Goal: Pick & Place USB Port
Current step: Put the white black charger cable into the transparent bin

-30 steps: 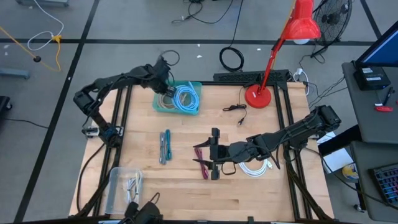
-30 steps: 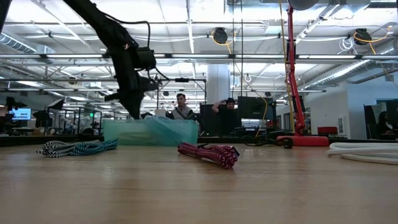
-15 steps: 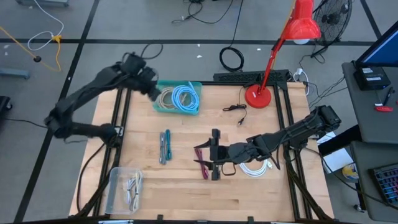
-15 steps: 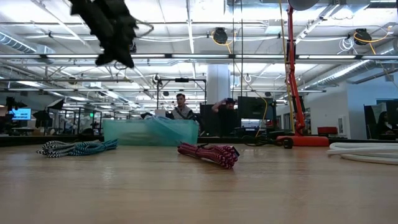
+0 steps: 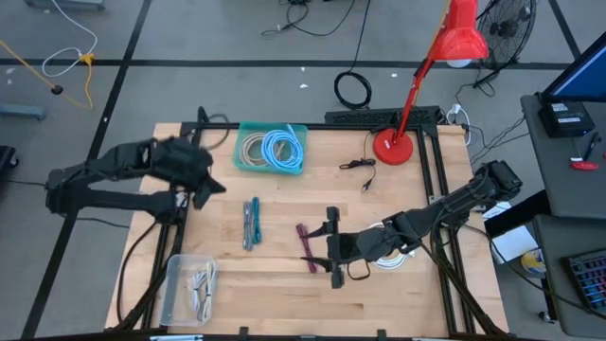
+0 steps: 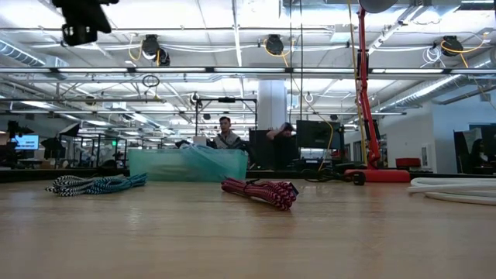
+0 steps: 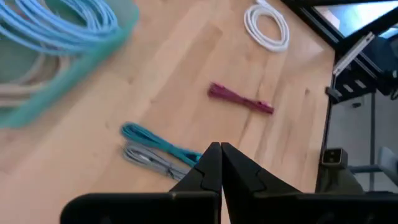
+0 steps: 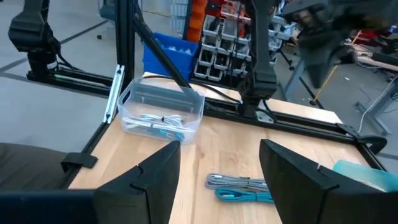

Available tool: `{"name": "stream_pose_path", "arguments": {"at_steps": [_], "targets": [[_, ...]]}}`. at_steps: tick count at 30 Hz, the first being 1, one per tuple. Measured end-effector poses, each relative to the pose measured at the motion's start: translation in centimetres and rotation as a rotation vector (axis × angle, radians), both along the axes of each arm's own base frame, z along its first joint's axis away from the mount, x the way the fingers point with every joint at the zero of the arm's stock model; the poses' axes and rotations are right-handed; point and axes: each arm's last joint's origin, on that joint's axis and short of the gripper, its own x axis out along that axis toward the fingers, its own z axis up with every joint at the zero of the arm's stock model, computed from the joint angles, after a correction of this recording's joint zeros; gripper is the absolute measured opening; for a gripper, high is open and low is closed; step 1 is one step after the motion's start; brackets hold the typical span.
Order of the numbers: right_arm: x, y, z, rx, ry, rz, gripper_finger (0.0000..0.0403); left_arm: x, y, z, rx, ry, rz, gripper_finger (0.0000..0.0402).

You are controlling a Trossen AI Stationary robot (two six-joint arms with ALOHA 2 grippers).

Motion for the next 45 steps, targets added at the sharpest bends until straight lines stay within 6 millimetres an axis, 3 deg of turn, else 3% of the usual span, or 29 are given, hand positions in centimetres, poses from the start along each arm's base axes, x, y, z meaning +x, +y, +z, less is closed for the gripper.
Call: {"name": "stream_pose_path", "arguments": {"at_steps": [9, 16, 24, 29, 36, 45], "targets": [[-0.2, 0.4, 0.0, -0.018, 0.003, 0.019, 0.021, 1.1, -3.7, -6.7, -0.01, -0.149, -0.12, 0.0002], [-0.2, 0.4, -0.1, -0.02, 0.007, 0.017, 0.021, 2.8, -6.1, -10.5, 0.027, -0.221, -0.236, 0.0002], [-0.2, 0.4, -0.1, -0.02, 0.008, 0.017, 0.021, 4.5, -7.9, -11.7, 0.155, -0.092, -0.363, 0.0002], [-0.2, 0.4, -0.1, -0.021, 0.008, 0.018, 0.021, 5.6, -8.0, -12.3, 0.13, 0.055, -0.315, 0.0001], [-0.2, 0.4, -0.1, -0.025, 0.007, 0.015, 0.021, 8.3, -7.0, -13.1, -0.086, 0.181, -0.047, 0.0004], [-0.2, 0.4, -0.1, -0.05, 0.005, 0.02, 0.021, 11.0, -4.8, -12.8, -0.345, 0.313, -0.065, 0.0046]]}}
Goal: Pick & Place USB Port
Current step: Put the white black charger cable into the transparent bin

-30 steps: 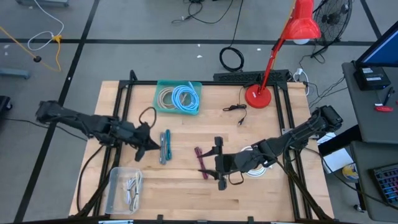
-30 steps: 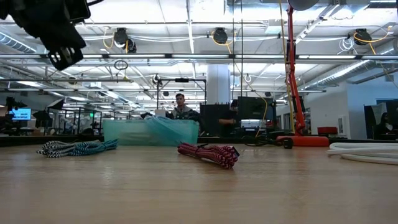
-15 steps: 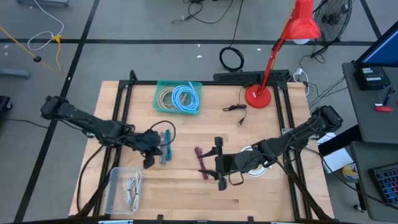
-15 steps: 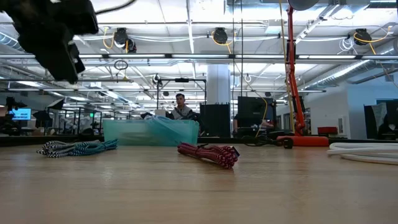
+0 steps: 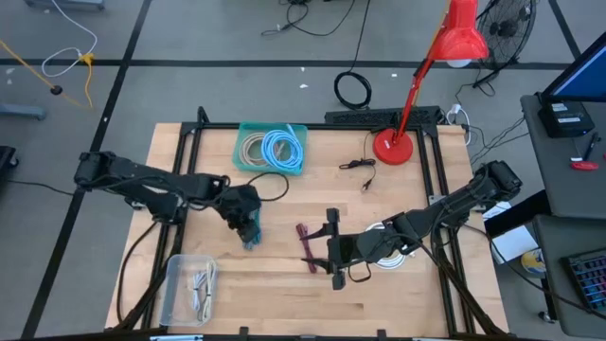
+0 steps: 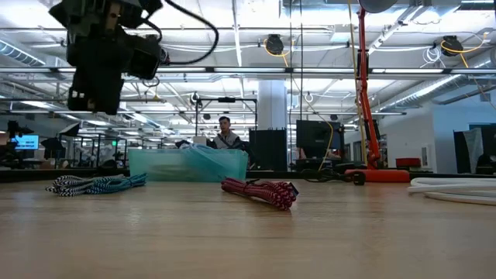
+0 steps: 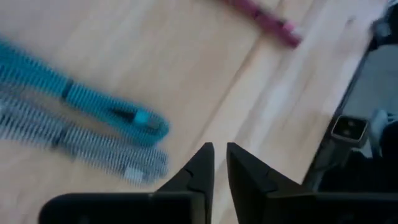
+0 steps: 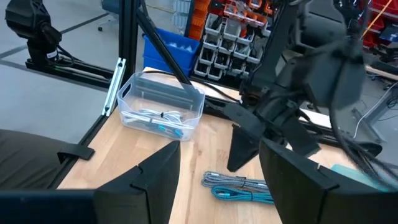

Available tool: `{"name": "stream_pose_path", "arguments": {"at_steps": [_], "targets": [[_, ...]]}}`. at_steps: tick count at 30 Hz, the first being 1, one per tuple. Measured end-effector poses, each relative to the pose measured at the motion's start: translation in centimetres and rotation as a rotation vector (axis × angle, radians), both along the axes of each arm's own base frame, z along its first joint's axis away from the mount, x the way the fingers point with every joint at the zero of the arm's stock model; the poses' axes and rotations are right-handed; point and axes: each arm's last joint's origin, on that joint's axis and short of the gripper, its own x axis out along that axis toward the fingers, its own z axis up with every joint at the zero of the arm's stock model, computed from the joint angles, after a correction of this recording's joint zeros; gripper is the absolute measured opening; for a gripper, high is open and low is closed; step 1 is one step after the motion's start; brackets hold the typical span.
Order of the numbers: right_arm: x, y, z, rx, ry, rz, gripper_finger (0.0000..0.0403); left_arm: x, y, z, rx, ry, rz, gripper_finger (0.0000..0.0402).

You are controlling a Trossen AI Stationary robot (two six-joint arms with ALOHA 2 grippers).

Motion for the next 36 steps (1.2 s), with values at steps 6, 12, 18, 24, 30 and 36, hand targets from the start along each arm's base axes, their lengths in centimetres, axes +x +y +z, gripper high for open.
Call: {"name": "stream_pose_path", "arguments": {"at_steps": [6, 12, 18, 24, 30, 36], "targets": [[0.0, 0.0, 0.0, -0.026, -0.001, 0.006, 0.021, 0.8, 2.3, 0.6, 0.02, 0.197, 0.038, 0.0077], [0.0, 0.0, 0.0, -0.038, -0.001, 0.009, 0.021, 0.6, 4.9, -0.5, 0.022, 0.349, 0.139, 0.012], [0.0, 0.0, 0.0, -0.048, -0.002, 0.012, 0.021, -0.2, 5.9, -2.0, 0.003, 0.539, 0.187, 0.0175], [0.0, 0.0, 0.0, -0.045, -0.007, 0.011, 0.021, 0.3, 5.8, -3.1, -0.001, 0.586, 0.183, 0.0217], [0.0, 0.0, 0.1, -0.044, -0.01, 0.011, 0.021, 1.1, 5.1, -4.3, 0.008, 0.605, 0.151, 0.0225], [0.0, 0.0, 0.1, -0.041, -0.016, 0.011, 0.021, 2.3, 4.5, -5.9, 0.015, 0.591, 0.127, 0.0225]]}}
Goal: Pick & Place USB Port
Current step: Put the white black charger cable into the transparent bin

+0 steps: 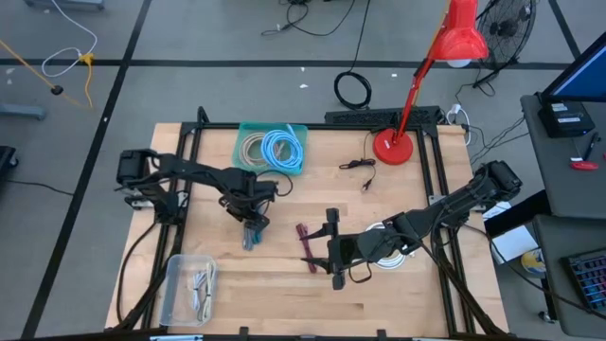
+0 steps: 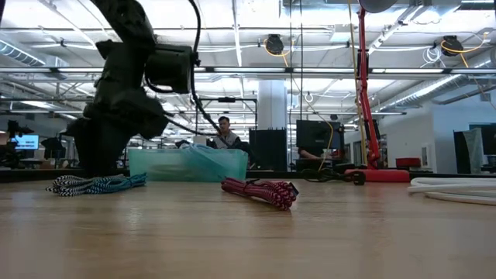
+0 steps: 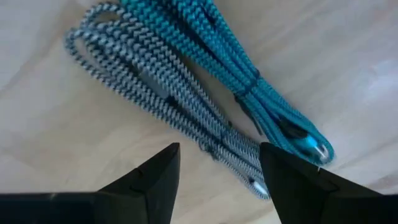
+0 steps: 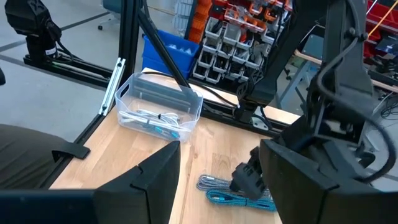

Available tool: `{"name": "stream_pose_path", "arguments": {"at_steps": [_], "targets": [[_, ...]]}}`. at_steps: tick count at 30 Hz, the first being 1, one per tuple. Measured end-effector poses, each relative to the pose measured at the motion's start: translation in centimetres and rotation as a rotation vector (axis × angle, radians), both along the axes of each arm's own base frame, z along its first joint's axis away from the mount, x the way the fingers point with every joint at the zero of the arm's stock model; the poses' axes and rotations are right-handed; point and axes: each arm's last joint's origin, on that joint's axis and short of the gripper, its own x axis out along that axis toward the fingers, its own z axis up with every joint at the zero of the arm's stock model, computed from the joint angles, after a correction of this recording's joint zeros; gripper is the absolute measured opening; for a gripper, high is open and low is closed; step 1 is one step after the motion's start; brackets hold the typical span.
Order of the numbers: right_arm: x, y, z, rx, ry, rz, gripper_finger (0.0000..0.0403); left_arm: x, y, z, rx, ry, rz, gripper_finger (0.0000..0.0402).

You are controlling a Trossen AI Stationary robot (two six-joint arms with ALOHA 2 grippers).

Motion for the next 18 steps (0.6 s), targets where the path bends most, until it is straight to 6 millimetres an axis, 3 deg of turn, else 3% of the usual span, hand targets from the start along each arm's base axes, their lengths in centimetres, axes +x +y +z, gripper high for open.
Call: {"name": "stream_pose_path", "arguments": {"at_steps": [8, 11, 15, 18], "targets": [[0.0, 0.0, 0.0, 0.0, 0.0, 0.0, 0.021, 0.5, 0.0, -1.9, -0.009, 0.076, 0.002, 0.0206], [0.0, 0.0, 0.0, 0.0, 0.001, 0.0, 0.021, 0.4, 0.0, -2.1, 0.003, 0.089, -0.008, 0.0147], [0.0, 0.0, 0.0, 0.0, 0.001, 0.0, 0.021, 0.2, 0.0, -1.9, 0.016, 0.081, -0.035, 0.0033], [0.0, 0.0, 0.0, 0.0, 0.001, 0.001, 0.021, -0.1, -0.1, -1.2, 0.016, 0.076, -0.045, 0.0022]]}}
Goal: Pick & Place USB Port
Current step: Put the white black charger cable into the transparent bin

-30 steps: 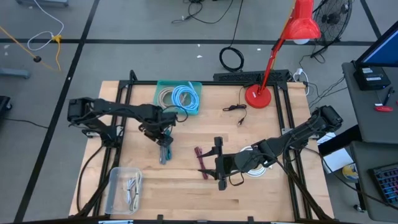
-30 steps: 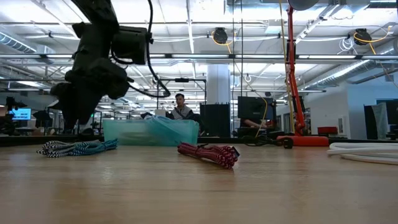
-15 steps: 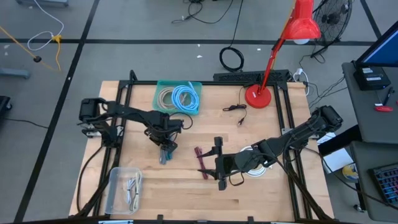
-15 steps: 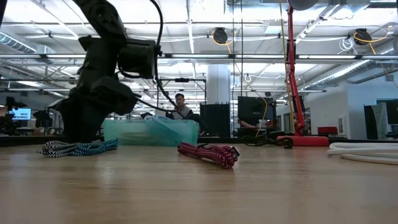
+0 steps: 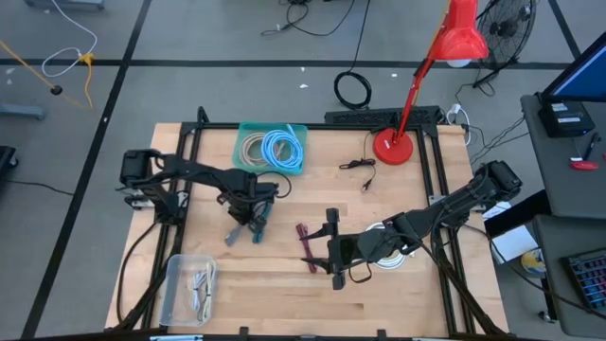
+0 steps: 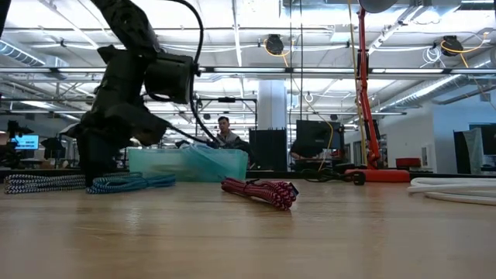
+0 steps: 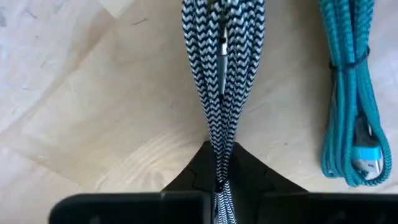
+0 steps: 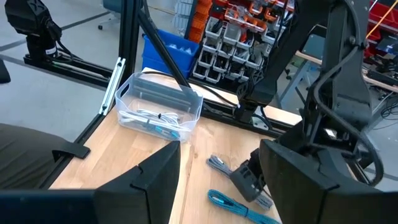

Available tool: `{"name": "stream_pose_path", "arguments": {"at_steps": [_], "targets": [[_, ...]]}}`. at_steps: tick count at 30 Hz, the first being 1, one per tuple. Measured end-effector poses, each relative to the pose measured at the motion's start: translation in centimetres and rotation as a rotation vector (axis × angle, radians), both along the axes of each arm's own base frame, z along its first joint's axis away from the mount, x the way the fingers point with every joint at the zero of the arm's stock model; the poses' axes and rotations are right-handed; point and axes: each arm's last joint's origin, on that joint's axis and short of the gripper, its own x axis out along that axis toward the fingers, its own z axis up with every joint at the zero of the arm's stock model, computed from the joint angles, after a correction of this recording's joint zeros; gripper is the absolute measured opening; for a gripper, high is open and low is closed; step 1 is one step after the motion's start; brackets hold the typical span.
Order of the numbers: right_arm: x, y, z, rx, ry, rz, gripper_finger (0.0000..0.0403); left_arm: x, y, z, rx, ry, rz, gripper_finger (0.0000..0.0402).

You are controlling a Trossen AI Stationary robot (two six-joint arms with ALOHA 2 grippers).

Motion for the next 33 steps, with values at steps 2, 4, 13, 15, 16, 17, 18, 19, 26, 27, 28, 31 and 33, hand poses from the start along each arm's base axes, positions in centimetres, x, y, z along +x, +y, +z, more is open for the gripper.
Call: {"name": "stream_pose_path", "arguments": {"at_steps": [2, 4, 13, 15, 16, 17, 18, 19, 26, 27, 28, 31, 33], "targets": [[0.0, 0.0, 0.0, 0.0, 0.0, 0.0, 0.021, -0.5, -0.2, 0.6, -0.001, 0.008, -0.013, 0.0021], [0.0, 0.0, 0.0, -0.001, 0.001, 0.0, 0.021, -1.1, -0.6, 1.7, 0.014, 0.003, -0.027, 0.0015], [0.0, 0.0, 0.1, 0.004, -0.008, 0.0, 0.021, -5.1, -2.7, 9.0, 0.016, -0.187, 0.12, 0.0014], [0.0, 0.0, 0.1, 0.004, -0.008, 0.0, 0.021, -6.4, -3.3, 10.4, 0.004, -0.225, 0.178, 0.0014], [0.0, 0.0, 0.1, 0.002, -0.007, 0.0, 0.021, -7.1, -3.6, 11.0, -0.004, -0.239, 0.201, 0.0014], [0.0, 0.0, 0.1, 0.0, -0.007, 0.001, 0.021, -7.7, -4.0, 11.5, -0.014, -0.249, 0.223, 0.0014], [0.0, 0.0, 0.1, -0.004, -0.007, 0.002, 0.021, -8.2, -4.4, 12.0, -0.025, -0.255, 0.239, 0.0014], [0.0, 0.0, 0.1, -0.008, -0.007, 0.003, 0.021, -8.8, -4.9, 12.3, -0.038, -0.26, 0.255, 0.0014], [0.1, -0.2, -0.1, -0.03, 0.006, 0.0, 0.021, -11.1, -9.2, 13.4, -0.106, -0.24, 0.337, 0.0014], [0.1, -0.3, -0.1, -0.032, 0.007, -0.003, 0.021, -11.3, -9.9, 13.5, -0.111, -0.234, 0.35, 0.0014], [0.2, -0.5, -0.1, -0.033, 0.007, -0.009, 0.021, -11.5, -10.5, 13.5, -0.113, -0.232, 0.363, 0.0014], [0.5, -1.2, -0.1, -0.033, 0.007, -0.032, 0.021, -12.1, -12.6, 13.4, -0.127, -0.233, 0.401, 0.0014], [0.7, -1.6, -0.1, -0.032, 0.008, -0.046, 0.021, -12.6, -13.9, 13.3, -0.133, -0.222, 0.43, 0.0014]]}}
